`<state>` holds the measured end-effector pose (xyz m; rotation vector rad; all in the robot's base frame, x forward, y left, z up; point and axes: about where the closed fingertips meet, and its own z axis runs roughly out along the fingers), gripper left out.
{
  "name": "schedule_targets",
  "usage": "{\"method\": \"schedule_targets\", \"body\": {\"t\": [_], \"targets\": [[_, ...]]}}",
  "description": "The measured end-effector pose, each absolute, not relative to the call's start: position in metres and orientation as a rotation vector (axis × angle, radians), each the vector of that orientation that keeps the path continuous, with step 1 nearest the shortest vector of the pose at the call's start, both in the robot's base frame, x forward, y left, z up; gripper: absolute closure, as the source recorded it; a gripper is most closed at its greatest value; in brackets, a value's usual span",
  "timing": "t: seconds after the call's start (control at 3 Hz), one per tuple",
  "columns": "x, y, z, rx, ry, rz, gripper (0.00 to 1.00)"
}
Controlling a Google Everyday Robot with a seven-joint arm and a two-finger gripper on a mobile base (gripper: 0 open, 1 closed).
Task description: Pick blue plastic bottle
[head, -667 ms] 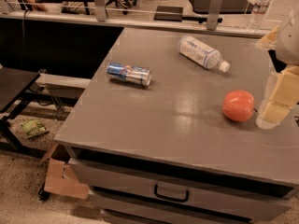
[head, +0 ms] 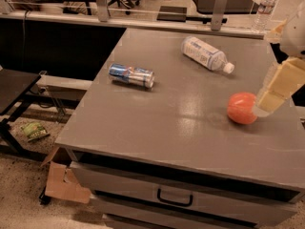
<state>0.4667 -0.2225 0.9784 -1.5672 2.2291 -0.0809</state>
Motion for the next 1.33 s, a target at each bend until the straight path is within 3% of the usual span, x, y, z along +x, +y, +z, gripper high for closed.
{"method": "schedule_targets", "body": {"t": [1.33], "targets": [[0.645, -0.274, 0.896, -0.897, 2.063, 0.225, 0.0]]}}
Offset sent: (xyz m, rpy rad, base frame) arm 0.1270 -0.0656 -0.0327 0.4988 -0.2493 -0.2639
